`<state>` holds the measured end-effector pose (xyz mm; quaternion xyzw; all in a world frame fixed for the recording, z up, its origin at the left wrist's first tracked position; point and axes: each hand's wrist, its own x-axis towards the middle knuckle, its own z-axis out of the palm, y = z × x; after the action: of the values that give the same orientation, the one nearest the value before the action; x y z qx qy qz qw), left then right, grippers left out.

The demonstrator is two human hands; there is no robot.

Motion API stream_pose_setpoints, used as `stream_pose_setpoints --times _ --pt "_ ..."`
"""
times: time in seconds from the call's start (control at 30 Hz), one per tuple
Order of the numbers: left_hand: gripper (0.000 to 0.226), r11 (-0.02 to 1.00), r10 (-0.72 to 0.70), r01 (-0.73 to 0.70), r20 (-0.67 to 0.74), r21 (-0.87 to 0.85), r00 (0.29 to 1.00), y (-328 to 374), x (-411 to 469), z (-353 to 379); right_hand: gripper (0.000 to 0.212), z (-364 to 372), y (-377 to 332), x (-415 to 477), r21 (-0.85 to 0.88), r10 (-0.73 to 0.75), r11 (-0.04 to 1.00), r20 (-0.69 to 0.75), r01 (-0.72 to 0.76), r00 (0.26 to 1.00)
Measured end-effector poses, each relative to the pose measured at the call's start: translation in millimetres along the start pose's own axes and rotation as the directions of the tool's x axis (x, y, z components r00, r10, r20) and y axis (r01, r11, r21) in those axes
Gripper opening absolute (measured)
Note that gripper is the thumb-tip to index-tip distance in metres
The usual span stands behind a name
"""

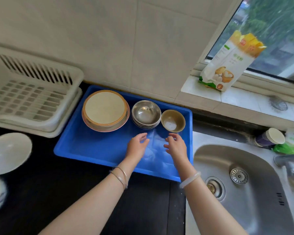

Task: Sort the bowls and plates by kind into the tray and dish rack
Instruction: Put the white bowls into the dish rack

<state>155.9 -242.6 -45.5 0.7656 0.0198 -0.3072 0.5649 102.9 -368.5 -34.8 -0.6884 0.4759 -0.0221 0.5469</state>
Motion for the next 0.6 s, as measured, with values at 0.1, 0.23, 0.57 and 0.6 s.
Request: stream_pose_setpoints --times 0.1,0.23,0.57,0.6 --pt "0.034 0.989 0.085 -0.068 -0.124 0.134 0.989 -9 -35 -50 0.024 28 -8 -39 -0.084 -0.101 0.990 0.141 0.114 0.985" --pt "0.029 0.976 0.156 -0.101 -0.302 0.191 0.940 -35 -87 -119 0.018 85 -18 -90 -0.190 -0.189 0.946 0.334 0.262 0.923" --pt "0.029 0.973 0.108 0.104 -0.799 0.208 0.591 -119 -184 -252 0.026 249 -26 -200 -0.354 -0.212 0.692 0.734 0.629 0.646" --pt "0.030 0.967 0.106 0.134 -0.825 0.215 0.556 -128 -189 -262 0.024 263 -27 -204 -0.365 -0.197 0.672 0.750 0.644 0.631"
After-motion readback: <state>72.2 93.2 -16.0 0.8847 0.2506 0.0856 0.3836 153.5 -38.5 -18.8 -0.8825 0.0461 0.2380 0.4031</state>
